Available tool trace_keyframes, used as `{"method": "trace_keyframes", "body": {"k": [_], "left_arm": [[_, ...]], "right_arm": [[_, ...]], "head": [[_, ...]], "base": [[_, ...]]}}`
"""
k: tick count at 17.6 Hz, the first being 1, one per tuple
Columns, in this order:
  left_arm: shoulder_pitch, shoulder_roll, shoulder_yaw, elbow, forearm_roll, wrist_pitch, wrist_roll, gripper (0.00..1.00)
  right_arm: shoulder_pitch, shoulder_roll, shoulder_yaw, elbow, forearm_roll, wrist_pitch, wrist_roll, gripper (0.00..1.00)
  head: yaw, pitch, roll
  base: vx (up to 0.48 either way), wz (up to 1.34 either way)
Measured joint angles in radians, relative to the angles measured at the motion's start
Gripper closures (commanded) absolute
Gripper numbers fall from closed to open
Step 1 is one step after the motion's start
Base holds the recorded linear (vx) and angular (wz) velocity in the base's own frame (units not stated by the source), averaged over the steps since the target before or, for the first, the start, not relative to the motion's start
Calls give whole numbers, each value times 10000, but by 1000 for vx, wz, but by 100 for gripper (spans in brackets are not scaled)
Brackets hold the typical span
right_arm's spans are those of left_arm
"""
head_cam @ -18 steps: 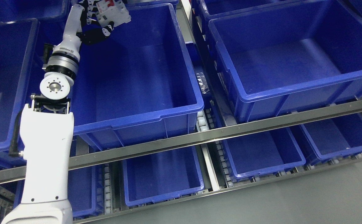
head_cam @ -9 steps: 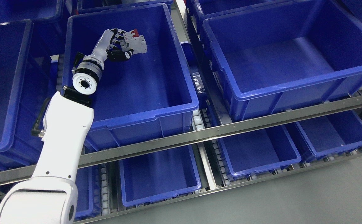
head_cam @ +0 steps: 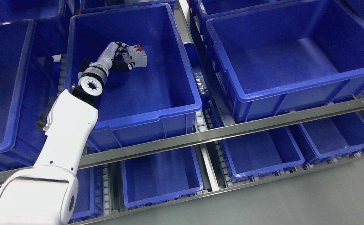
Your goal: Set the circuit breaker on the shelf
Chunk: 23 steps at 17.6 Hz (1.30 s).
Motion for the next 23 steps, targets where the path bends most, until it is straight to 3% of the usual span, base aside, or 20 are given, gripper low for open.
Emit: {"method": "trace_keyframes", "body": {"k": [5,11,17,23], "left_arm": [[-417,-24,-23,494,9,6,399,2],[-883,-127,1238,-96,564,32,457,0],[229,-343,3068,-2918,2224,470,516,0],[2907,-452,3628,-6698,3367,1257,515,0]], "right_arm": [[0,0,0,0,0,0,-48,0],[0,0,0,0,0,0,-2,0],[-1,0,0,0,0,0,8,0],[-1,0,0,0,0,0,44,0]], "head": [[0,0,0],[0,0,0],[0,0,0],[0,0,0]], "base": [[0,0],[0,0],[-6,-7],[-22,-56]]}}
